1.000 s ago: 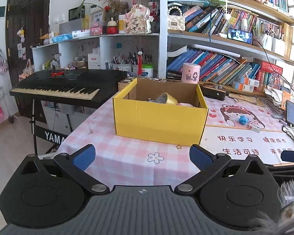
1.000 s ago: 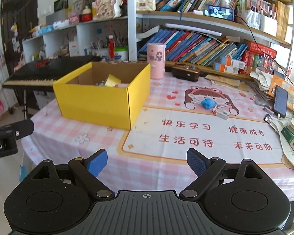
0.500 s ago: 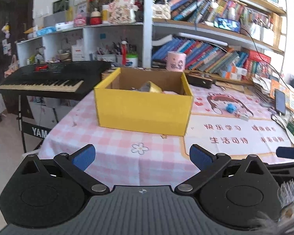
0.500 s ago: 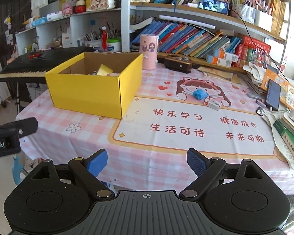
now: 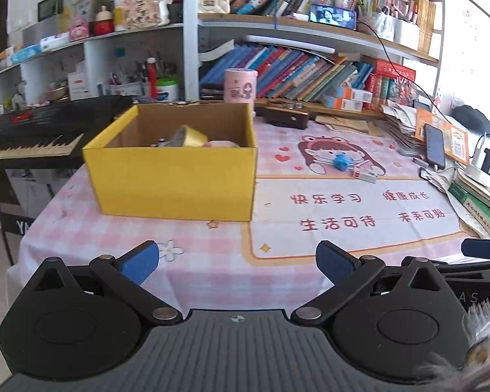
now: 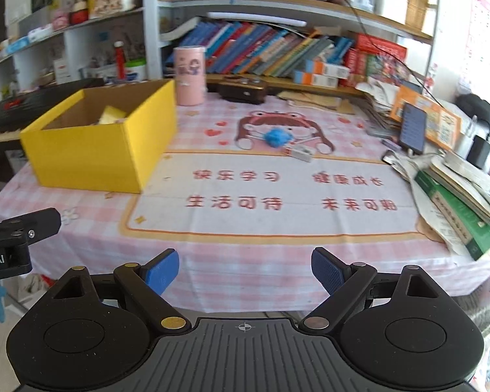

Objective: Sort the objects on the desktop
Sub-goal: 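Move both open tools toward the blue packet and white card on the table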

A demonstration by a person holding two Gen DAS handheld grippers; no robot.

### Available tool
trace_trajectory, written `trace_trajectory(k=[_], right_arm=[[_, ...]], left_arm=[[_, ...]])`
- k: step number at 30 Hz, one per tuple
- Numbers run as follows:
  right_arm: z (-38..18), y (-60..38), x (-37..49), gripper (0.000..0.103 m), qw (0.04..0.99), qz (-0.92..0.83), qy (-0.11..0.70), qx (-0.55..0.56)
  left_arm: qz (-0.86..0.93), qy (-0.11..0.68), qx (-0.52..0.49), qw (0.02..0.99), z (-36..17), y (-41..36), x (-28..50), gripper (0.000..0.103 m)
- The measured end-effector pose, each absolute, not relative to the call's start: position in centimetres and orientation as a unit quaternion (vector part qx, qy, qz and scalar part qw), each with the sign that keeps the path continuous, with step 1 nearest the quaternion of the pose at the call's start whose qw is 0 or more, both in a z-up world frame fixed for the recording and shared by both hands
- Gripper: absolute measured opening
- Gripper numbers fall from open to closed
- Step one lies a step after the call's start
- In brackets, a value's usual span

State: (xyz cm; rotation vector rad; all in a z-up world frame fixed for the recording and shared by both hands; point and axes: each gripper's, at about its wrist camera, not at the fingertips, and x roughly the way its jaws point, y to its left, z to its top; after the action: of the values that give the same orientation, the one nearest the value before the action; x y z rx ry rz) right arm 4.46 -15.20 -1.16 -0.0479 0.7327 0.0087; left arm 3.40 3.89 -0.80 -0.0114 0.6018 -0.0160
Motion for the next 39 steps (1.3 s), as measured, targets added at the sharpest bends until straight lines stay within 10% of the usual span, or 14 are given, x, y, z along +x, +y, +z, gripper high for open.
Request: trace_trajectory(k=[39], right_arm=[[-2.8, -28.0, 19.0, 0.090, 0.921, 0.006, 0.389, 0.000]], left_arm=[[-0.026, 0.332, 0.019, 0.943, -1.9, -10.2, 18.4, 0.103]])
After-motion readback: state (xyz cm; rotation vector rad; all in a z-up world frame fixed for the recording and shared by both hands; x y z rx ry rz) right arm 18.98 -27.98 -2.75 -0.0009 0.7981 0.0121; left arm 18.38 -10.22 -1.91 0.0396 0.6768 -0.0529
